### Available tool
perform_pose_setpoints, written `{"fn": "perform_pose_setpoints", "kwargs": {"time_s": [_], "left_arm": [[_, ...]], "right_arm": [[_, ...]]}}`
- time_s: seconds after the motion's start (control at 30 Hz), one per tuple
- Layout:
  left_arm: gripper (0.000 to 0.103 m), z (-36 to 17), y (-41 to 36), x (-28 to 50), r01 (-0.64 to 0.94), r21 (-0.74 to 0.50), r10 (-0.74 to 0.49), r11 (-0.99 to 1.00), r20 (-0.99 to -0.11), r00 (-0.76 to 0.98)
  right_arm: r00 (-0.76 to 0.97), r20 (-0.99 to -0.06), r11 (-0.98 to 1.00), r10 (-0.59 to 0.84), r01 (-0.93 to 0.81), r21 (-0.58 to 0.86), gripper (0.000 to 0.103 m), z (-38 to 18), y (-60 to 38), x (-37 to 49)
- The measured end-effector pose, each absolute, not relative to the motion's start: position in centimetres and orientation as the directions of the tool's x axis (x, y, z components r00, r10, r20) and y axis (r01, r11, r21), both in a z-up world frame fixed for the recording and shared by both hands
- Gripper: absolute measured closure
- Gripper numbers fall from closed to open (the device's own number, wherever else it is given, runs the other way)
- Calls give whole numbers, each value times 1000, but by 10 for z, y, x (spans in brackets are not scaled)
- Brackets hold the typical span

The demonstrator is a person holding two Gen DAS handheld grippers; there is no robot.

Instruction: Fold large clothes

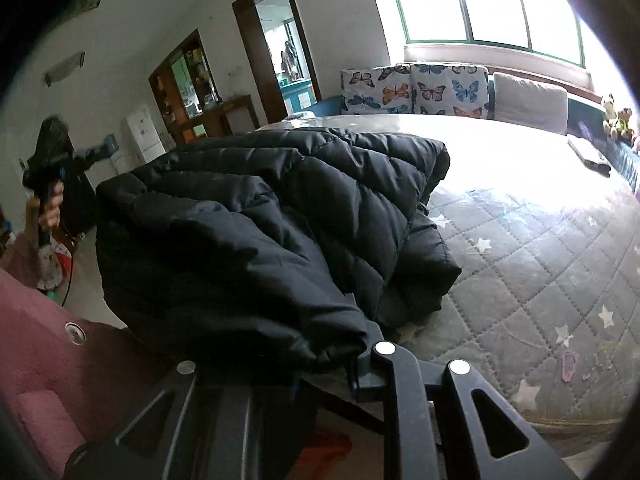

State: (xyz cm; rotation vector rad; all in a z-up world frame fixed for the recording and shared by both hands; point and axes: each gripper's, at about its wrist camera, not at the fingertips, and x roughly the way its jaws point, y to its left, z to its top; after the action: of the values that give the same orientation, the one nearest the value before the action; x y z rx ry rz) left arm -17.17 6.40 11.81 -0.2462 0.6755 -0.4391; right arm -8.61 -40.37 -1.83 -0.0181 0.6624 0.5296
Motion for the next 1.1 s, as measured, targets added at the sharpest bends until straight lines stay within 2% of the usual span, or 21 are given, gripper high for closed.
{"fn": "perform_pose_setpoints", "kwargs": {"time_s": [0.2,0.37,0.43,0.6,0.73,0.87,1.0,1.1], "left_arm": [[83,116,-18,-104,393,-384,-549,836,-573,609],[83,82,-57,-42,348,-328,-475,878,-683,556],[83,58,-58,-27,322,-361,-482,875,-713,509],[83,28,-54,-13,320,-414,-523,852,-689,501],[83,14,-52,-10,333,-425,-540,842,-681,495],[82,2,-49,-7,353,-417,-545,838,-676,496],[81,1,-50,-16,373,-393,-539,841,-672,508],[80,1,-51,-16,389,-385,-543,837,-667,509]], "right_arm": [[681,-589,876,436,-471,104,80,-18,-399,-96],[709,-579,883,402,-468,39,78,-15,-393,-105],[721,-580,886,380,-463,4,76,-12,-390,-111],[730,-611,899,305,-432,-66,63,-3,-388,-127],[731,-632,930,256,-365,-46,63,10,-400,-148],[778,-599,949,189,-301,-91,63,48,-397,-160],[794,-576,945,191,-307,-110,55,83,-372,-142],[779,-597,935,193,-331,-130,55,97,-352,-123]]}}
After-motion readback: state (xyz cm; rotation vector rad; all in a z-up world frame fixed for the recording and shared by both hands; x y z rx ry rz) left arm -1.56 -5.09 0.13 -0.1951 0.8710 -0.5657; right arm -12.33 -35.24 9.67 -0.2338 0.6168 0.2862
